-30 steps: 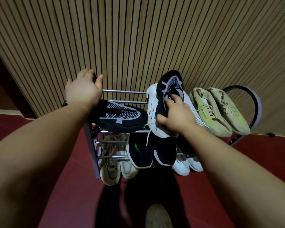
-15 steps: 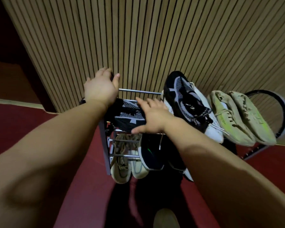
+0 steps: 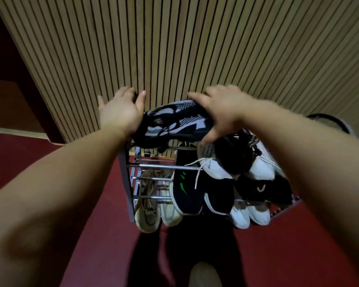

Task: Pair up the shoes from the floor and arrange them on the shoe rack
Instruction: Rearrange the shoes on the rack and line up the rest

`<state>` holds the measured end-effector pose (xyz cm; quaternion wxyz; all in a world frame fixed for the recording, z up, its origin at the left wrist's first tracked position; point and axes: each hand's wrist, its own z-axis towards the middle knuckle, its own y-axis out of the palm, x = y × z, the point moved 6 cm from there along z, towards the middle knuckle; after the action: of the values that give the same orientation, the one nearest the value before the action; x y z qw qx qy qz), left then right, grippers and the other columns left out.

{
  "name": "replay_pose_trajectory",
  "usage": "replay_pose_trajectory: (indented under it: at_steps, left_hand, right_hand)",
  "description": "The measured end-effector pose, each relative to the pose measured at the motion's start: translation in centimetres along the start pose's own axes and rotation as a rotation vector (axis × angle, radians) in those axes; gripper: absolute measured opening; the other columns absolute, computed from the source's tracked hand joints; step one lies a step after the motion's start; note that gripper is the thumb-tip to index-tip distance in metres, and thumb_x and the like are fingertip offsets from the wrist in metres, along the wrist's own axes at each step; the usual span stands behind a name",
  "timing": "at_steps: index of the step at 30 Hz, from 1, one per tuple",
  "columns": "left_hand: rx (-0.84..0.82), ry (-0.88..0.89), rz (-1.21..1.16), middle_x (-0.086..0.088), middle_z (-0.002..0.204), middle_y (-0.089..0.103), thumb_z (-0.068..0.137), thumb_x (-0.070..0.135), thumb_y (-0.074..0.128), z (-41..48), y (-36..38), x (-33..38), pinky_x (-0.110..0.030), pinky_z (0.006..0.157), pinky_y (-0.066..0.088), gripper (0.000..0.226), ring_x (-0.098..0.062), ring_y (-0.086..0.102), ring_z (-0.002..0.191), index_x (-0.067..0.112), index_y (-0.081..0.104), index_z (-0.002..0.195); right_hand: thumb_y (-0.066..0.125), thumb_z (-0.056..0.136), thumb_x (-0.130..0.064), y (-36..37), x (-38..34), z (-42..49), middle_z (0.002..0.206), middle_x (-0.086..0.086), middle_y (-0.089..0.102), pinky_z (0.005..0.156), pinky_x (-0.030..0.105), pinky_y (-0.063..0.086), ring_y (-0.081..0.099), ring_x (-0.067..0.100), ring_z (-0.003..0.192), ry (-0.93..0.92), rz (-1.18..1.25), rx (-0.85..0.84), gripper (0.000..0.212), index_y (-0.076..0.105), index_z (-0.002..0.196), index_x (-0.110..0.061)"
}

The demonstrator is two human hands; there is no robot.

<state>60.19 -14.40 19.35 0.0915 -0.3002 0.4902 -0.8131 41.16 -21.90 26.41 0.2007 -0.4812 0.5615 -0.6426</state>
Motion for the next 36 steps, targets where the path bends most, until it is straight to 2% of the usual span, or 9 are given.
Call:
replay_pose_trajectory:
  at_steps: [8,14,16,19,22,25,29,33,36]
  left_hand:
    - [-0.002,0.032,-0.001,-0.008,0.151,0.033,0.099,0.05,0.017,0.1,0.0,-0.1,-0.053,0.117,0.006,0.06,-0.025,0.027,0.141,0.013,0.035,0.143]
    - [0.028,0.018,0.039,-0.009,0.15,0.035,0.098,0.053,0.017,0.2,0.3,0.1,-0.051,0.117,0.011,0.063,-0.026,0.031,0.139,0.013,0.037,0.143]
    - [0.039,0.022,0.047,-0.009,0.149,0.036,0.098,0.052,0.019,0.4,0.2,0.3,-0.05,0.116,0.016,0.061,-0.028,0.033,0.137,0.013,0.038,0.142]
    - [0.03,0.006,0.069,-0.008,0.148,0.037,0.099,0.05,0.022,0.4,0.3,0.2,-0.048,0.114,0.022,0.057,-0.029,0.036,0.135,0.015,0.037,0.142]
    - [0.045,-0.029,0.087,-0.007,0.15,0.035,0.099,0.049,0.023,0.0,0.2,0.2,-0.048,0.112,0.027,0.055,-0.027,0.035,0.136,0.018,0.034,0.144]
    - [-0.028,-0.05,0.19,-0.006,0.153,0.029,0.099,0.05,0.02,0.4,0.5,0.0,-0.047,0.116,0.016,0.058,-0.024,0.024,0.142,0.019,0.025,0.148]
    - [-0.209,-0.131,0.367,-0.005,0.159,0.002,0.096,0.056,0.014,0.5,-0.2,0.1,-0.05,0.116,-0.002,0.064,-0.023,-0.005,0.146,0.024,0.009,0.151]
    - [-0.285,-0.154,0.381,-0.008,0.157,-0.019,0.093,0.063,0.022,-2.8,-0.8,4.8,-0.053,0.113,-0.009,0.075,-0.031,-0.018,0.143,0.023,-0.001,0.152]
    - [-0.41,0.066,0.12,-0.004,0.158,-0.013,0.091,0.059,0.039,-7.4,0.9,12.3,-0.05,0.115,-0.007,0.08,-0.028,-0.015,0.144,0.031,-0.008,0.15]
  right_hand:
    - [0.08,0.056,-0.056,-0.1,10.9,-11.3,0.144,0.006,0.032,0.115,0.047,0.011,0.024,0.027,0.136,0.307,0.102,-0.208,0.116,0.011,0.147,-0.031]
    - [0.081,0.065,-0.039,6.2,11.7,-10.4,0.156,0.001,0.012,0.115,0.058,-0.003,0.002,0.023,0.145,0.304,0.16,-0.362,0.116,0.001,0.149,-0.032]
    - [0.081,0.066,-0.038,7.9,10.2,-8.2,0.157,0.003,0.011,0.117,0.053,0.002,0.004,0.024,0.145,0.227,0.249,-0.364,0.117,-0.001,0.149,-0.028]
    - [0.09,0.055,-0.027,8.8,8.5,-6.0,0.134,0.007,0.04,0.111,0.03,0.028,0.037,0.023,0.129,0.112,0.508,-0.269,0.104,0.03,0.14,-0.018]
    - [0.088,0.056,-0.03,8.3,10.0,-6.2,0.123,0.0,0.042,0.101,0.021,0.03,0.041,0.019,0.123,0.043,0.467,-0.244,0.093,0.037,0.133,-0.018]
    - [0.071,0.079,-0.02,6.7,11.6,-6.6,0.155,0.001,0.015,0.115,0.025,0.01,0.004,0.016,0.145,-0.076,0.165,-0.129,0.088,0.016,0.148,-0.023]
    - [0.06,0.081,0.002,7.2,12.2,-7.5,0.148,-0.007,-0.031,0.114,0.04,-0.012,-0.032,0.02,0.136,-0.01,0.028,-0.154,0.108,-0.021,0.138,-0.042]
    - [0.043,0.085,0.011,9.5,11.4,-9.1,0.159,-0.002,-0.005,0.116,0.034,0.016,0.006,0.024,0.146,0.238,0.624,-0.276,0.091,-0.001,0.148,-0.038]
    - [0.028,0.09,0.01,8.8,10.9,-10.9,0.143,0.006,0.044,0.093,0.024,0.045,0.051,0.02,0.12,0.437,1.304,-0.077,0.062,0.042,0.141,-0.025]
